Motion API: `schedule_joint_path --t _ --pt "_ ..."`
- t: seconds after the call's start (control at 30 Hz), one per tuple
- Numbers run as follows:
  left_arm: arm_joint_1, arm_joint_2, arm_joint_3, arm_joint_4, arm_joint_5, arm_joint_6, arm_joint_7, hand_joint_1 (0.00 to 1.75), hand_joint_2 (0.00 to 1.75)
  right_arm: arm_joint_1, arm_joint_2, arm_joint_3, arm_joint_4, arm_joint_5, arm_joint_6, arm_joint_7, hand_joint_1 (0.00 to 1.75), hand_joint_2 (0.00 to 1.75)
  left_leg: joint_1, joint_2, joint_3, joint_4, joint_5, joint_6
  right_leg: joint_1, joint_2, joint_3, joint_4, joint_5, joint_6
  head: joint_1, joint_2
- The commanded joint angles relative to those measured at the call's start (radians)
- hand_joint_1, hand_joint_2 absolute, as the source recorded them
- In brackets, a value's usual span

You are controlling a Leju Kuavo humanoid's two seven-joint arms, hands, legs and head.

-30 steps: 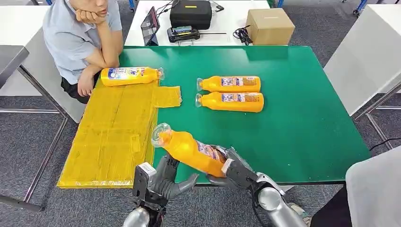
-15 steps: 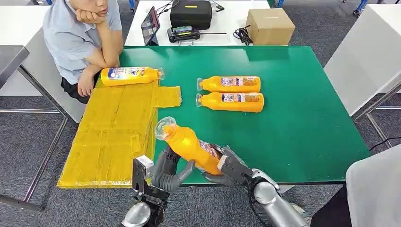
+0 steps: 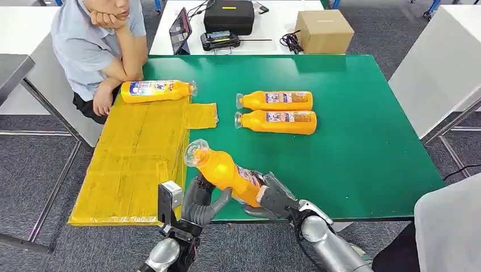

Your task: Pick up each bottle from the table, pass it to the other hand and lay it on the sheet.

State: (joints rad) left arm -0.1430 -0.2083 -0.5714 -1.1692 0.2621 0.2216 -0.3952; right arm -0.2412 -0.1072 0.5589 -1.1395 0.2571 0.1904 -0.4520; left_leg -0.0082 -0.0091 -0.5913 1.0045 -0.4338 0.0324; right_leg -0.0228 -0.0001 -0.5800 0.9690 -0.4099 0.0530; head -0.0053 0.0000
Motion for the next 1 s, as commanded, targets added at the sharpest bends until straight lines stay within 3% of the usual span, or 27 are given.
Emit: schedule_joint_path --t 0.03,0.17,0.2,0.27,0.3,0.33,0.37,0.4,0.6,0.63,0.73,0.77,0.93,1.0 --pt "-0.037 0.014 -0.054 0.031 0.026 -0.04 0.016 1.75 1.75 -0.068 0.011 0.053 0.091 0.001 -0.009 0.025 1.75 1.75 0.0 0.001 0.001 0.0 0.0 -0.001 0.001 0.001 0.001 0.0 0.0 -0.002 0.0 0.0" --pt "-0.031 0.021 -0.065 0.01 0.045 -0.058 0.029 1.75 1.75 -0.08 0.015 0.067 0.105 0.025 -0.031 0.038 1.73 1.75 0.002 0.002 0.002 0.001 -0.001 -0.002 0.002 0.002 0.002 0.0 0.0 -0.002 0.0 0.0" --pt "-0.03 0.021 -0.065 0.009 0.042 -0.049 0.027 1.75 1.75 -0.082 0.014 0.073 0.102 0.045 -0.05 0.042 1.38 1.75 0.001 0.002 0.001 0.0 -0.001 -0.001 0.001 0.001 0.001 0.0 0.0 -0.002 0.0 0.0" --pt "-0.032 0.021 -0.058 0.011 0.044 -0.038 0.029 1.75 1.75 -0.081 0.02 0.07 0.1 0.042 -0.058 0.045 1.19 1.75 0.002 0.002 0.002 0.001 -0.001 -0.002 0.002 0.001 0.002 0.0 -0.001 -0.003 0.0 0.0" --pt "-0.033 0.021 -0.058 0.014 0.045 -0.038 0.029 1.75 1.75 -0.084 0.02 0.073 0.104 0.046 -0.061 0.051 0.73 1.75 0.002 0.003 0.003 0.001 -0.002 -0.003 0.002 0.002 0.003 0.0 -0.001 -0.003 0.0 0.0" --pt "-0.036 0.02 -0.055 0.017 0.051 -0.038 0.032 1.75 1.75 -0.089 0.022 0.073 0.109 0.047 -0.063 0.051 0.68 1.75 0.001 0.002 0.002 0.0 -0.001 -0.002 0.001 0.001 0.001 0.0 0.0 -0.002 0.0 0.0" --pt "-0.036 0.02 -0.055 0.017 0.051 -0.038 0.032 1.75 1.75 -0.089 0.022 0.073 0.109 0.047 -0.063 0.051 0.14 1.75 0.001 0.002 0.001 0.0 -0.001 -0.002 0.001 0.001 0.001 0.0 0.0 -0.002 0.0 0.0" --pt "-0.036 0.02 -0.055 0.016 0.053 -0.038 0.03 1.75 1.75 -0.097 0.027 0.077 0.119 0.059 -0.082 0.058 0.0 1.75 0.002 0.003 0.003 0.001 -0.002 -0.002 0.002 0.002 0.002 0.0 -0.001 -0.003 0.0 0.0" --pt "-0.026 0.026 -0.049 -0.013 0.041 -0.012 0.019 1.75 1.75 -0.1 0.042 0.072 0.127 0.072 -0.116 0.078 0.0 1.75 0.001 0.002 0.001 0.0 -0.001 -0.002 0.001 0.001 0.001 0.0 0.0 -0.002 0.0 0.0" --pt "-0.024 0.028 -0.049 -0.024 0.038 -0.011 0.016 1.75 1.75 -0.098 0.044 0.071 0.125 0.072 -0.117 0.078 0.0 0.0 0.002 0.003 0.003 0.001 -0.002 -0.003 0.002 0.002 0.003 0.0 -0.001 -0.003 0.0 0.0" --pt "-0.025 0.029 -0.05 -0.039 0.037 -0.012 0.017 1.75 1.75 -0.098 0.048 0.069 0.123 0.071 -0.119 0.077 0.0 0.0 0.0 0.001 0.001 0.0 0.0 -0.001 0.0 0.001 0.0 0.0 0.0 -0.001 0.0 0.0" --pt "-0.021 0.03 -0.049 -0.052 0.041 -0.013 0.017 1.75 1.75 -0.097 0.051 0.065 0.122 0.069 -0.122 0.075 0.0 1.75 0.002 0.003 0.002 0.001 -0.002 -0.002 0.002 0.002 0.002 0.0 0.0 -0.003 0.0 0.0" --pt "-0.019 0.031 -0.047 -0.062 0.034 0.002 0.01 1.75 1.75 -0.093 0.051 0.063 0.11 0.066 -0.125 0.072 0.0 1.75 0.001 0.002 0.001 0.0 -0.001 -0.002 0.001 0.001 0.001 0.0 0.0 -0.002 0.0 0.0" --pt "-0.014 0.036 -0.038 -0.078 -0.037 0.081 -0.02 1.75 1.75 -0.078 0.046 0.052 0.089 0.072 -0.145 0.068 0.0 1.75 0.001 0.002 0.001 0.0 -0.001 -0.002 0.001 0.001 0.001 0.0 0.0 -0.002 0.0 0.0"
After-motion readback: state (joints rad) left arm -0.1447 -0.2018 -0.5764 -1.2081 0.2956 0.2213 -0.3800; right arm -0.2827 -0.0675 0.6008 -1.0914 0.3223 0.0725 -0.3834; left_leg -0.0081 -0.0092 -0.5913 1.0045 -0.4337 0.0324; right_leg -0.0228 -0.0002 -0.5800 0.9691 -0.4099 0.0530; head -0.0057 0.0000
